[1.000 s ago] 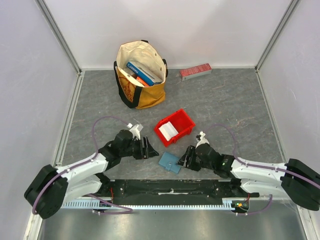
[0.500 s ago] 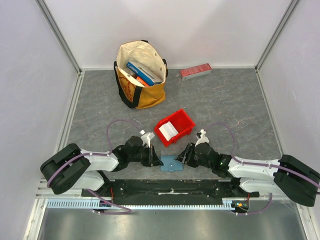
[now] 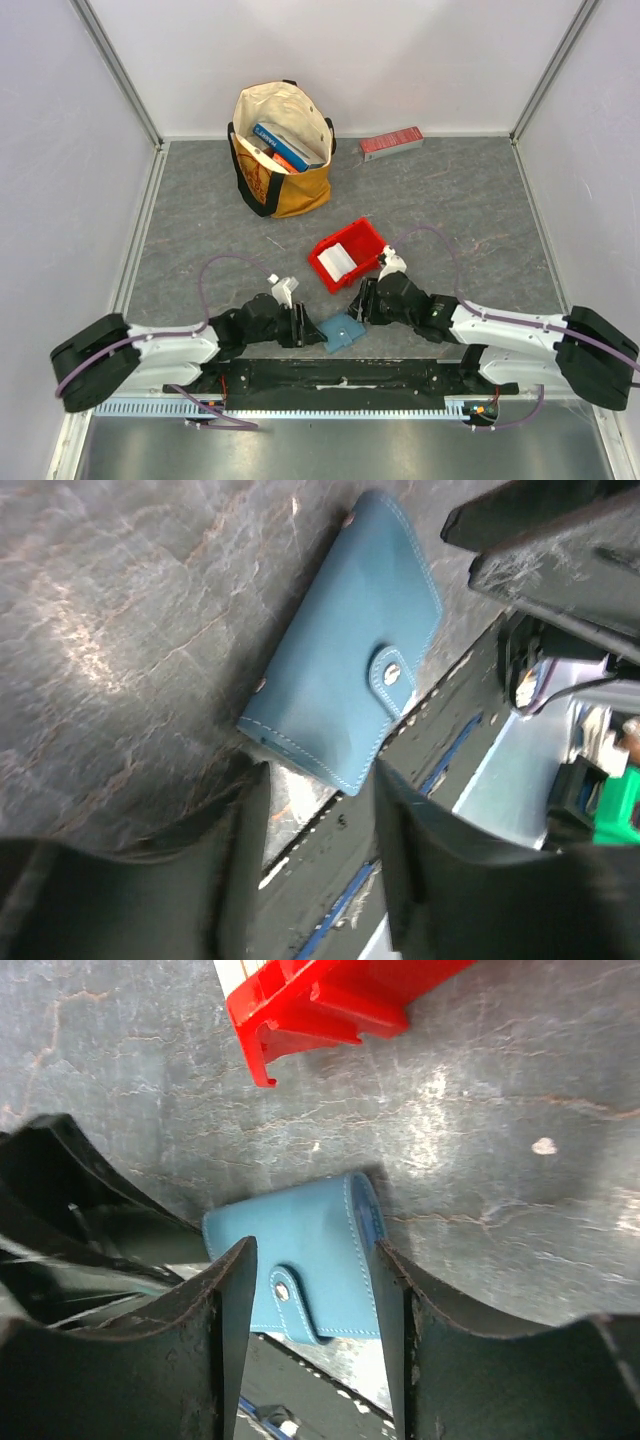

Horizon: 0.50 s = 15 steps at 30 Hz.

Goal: Put the credit cards into the card holder
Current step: Pick up the card holder from the corner of the board.

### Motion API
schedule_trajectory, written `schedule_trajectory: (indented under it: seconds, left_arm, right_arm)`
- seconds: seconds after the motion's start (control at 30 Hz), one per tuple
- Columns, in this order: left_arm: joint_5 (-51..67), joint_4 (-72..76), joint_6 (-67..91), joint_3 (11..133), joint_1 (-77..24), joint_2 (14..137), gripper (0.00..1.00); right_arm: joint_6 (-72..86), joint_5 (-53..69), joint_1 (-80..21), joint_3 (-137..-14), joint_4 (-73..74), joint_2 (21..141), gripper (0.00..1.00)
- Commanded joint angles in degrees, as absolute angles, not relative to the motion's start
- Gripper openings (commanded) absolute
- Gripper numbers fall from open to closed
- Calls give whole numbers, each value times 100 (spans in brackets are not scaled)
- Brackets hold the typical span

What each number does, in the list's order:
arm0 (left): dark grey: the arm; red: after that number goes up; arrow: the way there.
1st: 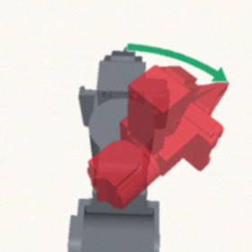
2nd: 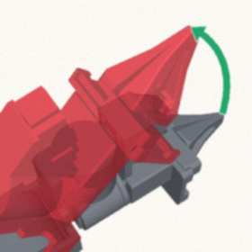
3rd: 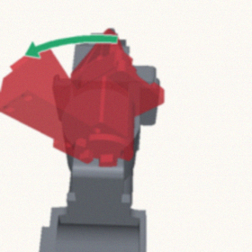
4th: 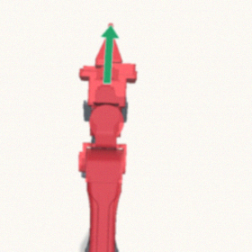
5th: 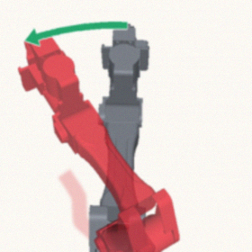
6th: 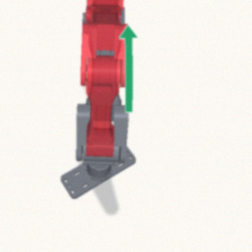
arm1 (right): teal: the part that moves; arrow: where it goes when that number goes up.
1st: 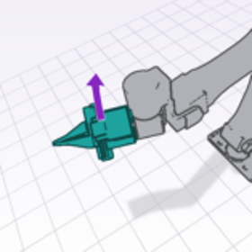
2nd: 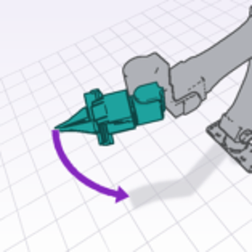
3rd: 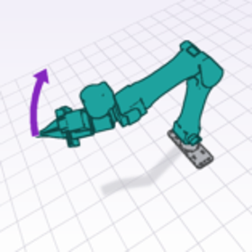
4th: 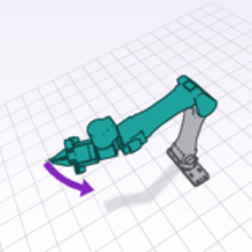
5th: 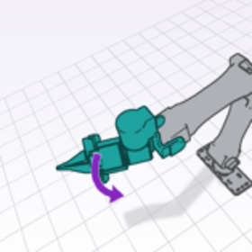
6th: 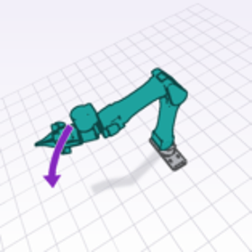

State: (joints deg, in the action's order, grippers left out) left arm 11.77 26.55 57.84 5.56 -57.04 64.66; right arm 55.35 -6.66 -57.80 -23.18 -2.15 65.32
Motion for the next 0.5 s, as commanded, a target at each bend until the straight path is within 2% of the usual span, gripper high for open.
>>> schedule_trajectory:
  seconds: [0.0, 0.1, 0.17, 0.3, 0.47]
  left_arm:
    - [38, 812, 5494, 1010, -5730, 5451, 63]
    - [-438, 361, 5125, 1230, -5722, 4985, 78]
    - [-492, 325, 4809, 1405, -5695, 4992, 83]
    - [-98, 544, 4343, 1766, -5660, 5640, 85]
    - [631, 1106, 4096, 1890, -5529, 6652, 85]
  right_arm:
    - [5141, -1142, -5801, -2567, 1071, 6101, 60]
    - [5247, -1020, -5801, -2339, 1327, 5539, 62]
    - [5291, -626, -5801, -2102, 1179, 5170, 61]
    - [5764, 191, -5844, -1724, 722, 4887, 60]
    - [6643, 150, -6055, -1100, -120, 4930, 60]
